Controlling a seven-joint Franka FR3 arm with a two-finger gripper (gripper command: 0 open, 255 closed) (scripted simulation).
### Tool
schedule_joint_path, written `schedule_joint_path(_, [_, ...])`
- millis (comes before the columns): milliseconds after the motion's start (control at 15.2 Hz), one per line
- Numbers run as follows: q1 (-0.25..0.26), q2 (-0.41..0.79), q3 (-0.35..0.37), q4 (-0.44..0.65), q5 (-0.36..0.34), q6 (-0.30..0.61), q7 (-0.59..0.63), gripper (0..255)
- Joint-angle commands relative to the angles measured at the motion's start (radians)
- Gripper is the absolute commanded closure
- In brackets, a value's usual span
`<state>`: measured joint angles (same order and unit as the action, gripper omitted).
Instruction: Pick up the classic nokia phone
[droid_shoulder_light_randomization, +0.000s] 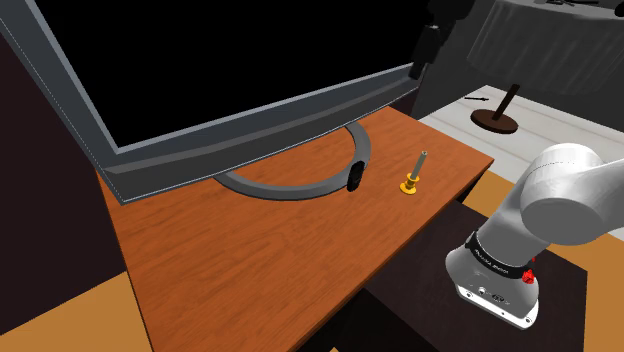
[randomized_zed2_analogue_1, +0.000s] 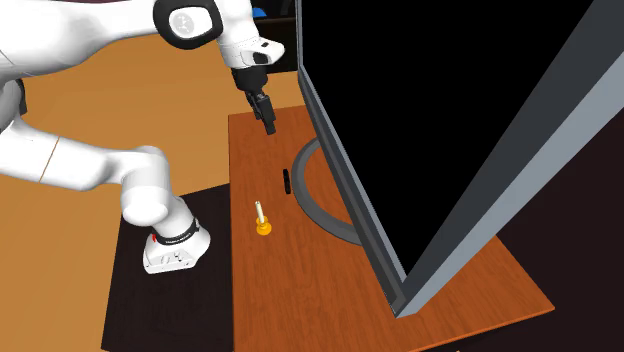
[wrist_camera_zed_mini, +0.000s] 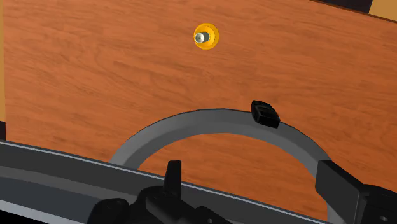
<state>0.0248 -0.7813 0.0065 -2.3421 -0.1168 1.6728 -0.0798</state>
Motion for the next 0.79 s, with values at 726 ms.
schedule_joint_path(726, [0.034,0.165,0.025,-0.221,0.047,0.316,0.056,0])
